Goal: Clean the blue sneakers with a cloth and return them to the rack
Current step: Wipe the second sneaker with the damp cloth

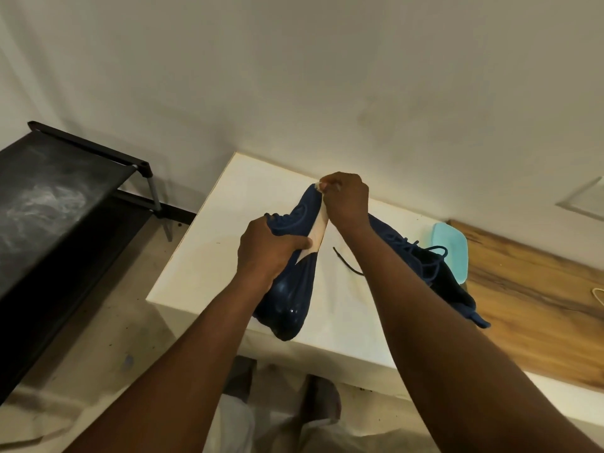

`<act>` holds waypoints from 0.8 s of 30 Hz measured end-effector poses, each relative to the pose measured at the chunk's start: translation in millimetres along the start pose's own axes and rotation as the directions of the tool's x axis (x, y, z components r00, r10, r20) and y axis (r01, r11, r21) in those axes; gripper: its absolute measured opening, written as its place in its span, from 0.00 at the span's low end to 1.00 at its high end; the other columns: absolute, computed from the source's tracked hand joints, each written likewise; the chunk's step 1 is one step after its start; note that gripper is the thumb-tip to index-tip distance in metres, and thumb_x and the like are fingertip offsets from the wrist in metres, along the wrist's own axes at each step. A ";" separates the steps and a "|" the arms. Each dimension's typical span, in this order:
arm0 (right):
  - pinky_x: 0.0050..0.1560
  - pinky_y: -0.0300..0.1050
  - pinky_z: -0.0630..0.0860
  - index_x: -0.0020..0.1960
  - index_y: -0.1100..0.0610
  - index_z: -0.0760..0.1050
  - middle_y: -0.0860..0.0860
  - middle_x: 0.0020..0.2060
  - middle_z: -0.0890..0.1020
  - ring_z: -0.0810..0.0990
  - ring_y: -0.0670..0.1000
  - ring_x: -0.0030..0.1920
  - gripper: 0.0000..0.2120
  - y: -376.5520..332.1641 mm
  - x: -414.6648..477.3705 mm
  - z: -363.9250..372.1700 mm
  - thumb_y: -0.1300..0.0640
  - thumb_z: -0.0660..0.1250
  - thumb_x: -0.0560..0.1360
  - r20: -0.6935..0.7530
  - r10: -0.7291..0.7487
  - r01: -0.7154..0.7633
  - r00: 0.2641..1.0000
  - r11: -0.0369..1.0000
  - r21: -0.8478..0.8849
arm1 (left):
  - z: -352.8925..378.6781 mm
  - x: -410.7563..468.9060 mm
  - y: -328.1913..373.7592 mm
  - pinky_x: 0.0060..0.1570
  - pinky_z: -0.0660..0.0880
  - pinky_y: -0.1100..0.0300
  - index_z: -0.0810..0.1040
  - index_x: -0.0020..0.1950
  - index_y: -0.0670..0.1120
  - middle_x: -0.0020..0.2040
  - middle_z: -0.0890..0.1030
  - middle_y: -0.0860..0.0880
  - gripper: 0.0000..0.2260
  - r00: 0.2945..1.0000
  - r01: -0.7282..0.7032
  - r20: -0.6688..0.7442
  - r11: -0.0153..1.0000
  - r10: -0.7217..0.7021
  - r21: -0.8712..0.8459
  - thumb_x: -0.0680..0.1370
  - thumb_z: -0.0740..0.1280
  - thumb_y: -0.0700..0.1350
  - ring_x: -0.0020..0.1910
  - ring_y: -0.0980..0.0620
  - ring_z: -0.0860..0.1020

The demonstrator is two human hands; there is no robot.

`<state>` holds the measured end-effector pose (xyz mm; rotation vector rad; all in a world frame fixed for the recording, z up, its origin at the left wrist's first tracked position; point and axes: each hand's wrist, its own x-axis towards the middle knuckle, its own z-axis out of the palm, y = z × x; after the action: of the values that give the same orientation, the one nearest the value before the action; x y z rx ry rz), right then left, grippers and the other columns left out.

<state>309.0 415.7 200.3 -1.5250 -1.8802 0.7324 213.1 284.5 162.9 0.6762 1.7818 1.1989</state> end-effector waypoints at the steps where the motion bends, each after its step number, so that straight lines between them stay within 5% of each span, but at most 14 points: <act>1: 0.45 0.32 0.73 0.47 0.58 0.83 0.49 0.45 0.84 0.80 0.47 0.46 0.12 -1.1 -6.7 -1.2 0.65 0.62 0.77 0.007 0.012 -0.012 1.000 1.000 0.016 | -1.1 0.9 -1.0 0.56 0.81 0.45 0.79 0.62 0.47 0.54 0.84 0.51 0.36 1.000 0.006 -0.008 1.000 -0.006 -0.001 0.56 0.81 0.56 0.51 0.47 0.83; 7: 0.47 0.20 0.67 0.52 0.55 0.83 0.49 0.48 0.80 0.76 0.38 0.45 0.09 26.5 -106.9 -3.2 0.64 0.65 0.79 -0.087 -0.090 0.088 0.992 0.996 -0.028 | -3.3 3.9 -3.6 0.55 0.82 0.46 0.79 0.61 0.47 0.53 0.84 0.50 0.35 1.000 -0.001 0.004 1.000 0.000 0.021 0.57 0.82 0.56 0.50 0.47 0.83; 12: 0.48 0.34 0.71 0.53 0.58 0.83 0.53 0.49 0.79 0.78 0.49 0.47 0.11 20.4 -84.4 -8.1 0.65 0.64 0.77 -0.094 -0.123 0.101 0.988 0.972 -0.212 | 7.5 1.2 2.6 0.54 0.81 0.48 0.78 0.59 0.45 0.51 0.84 0.49 0.27 0.994 -0.110 0.042 0.977 0.104 0.181 0.65 0.81 0.53 0.48 0.47 0.83; 16: 0.49 0.44 0.76 0.50 0.58 0.82 0.55 0.49 0.80 0.80 0.53 0.47 0.12 15.0 -24.3 -11.4 0.66 0.62 0.74 -0.105 -0.077 0.051 0.992 0.970 -0.236 | 12.9 -1.5 -0.3 0.55 0.81 0.47 0.77 0.60 0.47 0.54 0.83 0.50 0.29 0.993 -0.115 0.036 0.982 0.110 0.151 0.63 0.82 0.52 0.50 0.47 0.82; 24: 0.43 0.22 0.68 0.51 0.57 0.82 0.50 0.48 0.79 0.76 0.39 0.43 0.11 23.1 -90.2 0.9 0.66 0.62 0.79 -0.119 -0.074 0.073 0.990 0.997 -0.017 | 2.0 4.3 -3.3 0.54 0.82 0.47 0.80 0.58 0.48 0.50 0.85 0.52 0.32 0.999 -0.022 0.028 0.999 0.021 0.047 0.56 0.80 0.57 0.48 0.49 0.84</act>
<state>337.5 331.4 172.8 -1.4662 -1.8442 0.5836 212.9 287.6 158.1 0.7374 1.7893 1.1592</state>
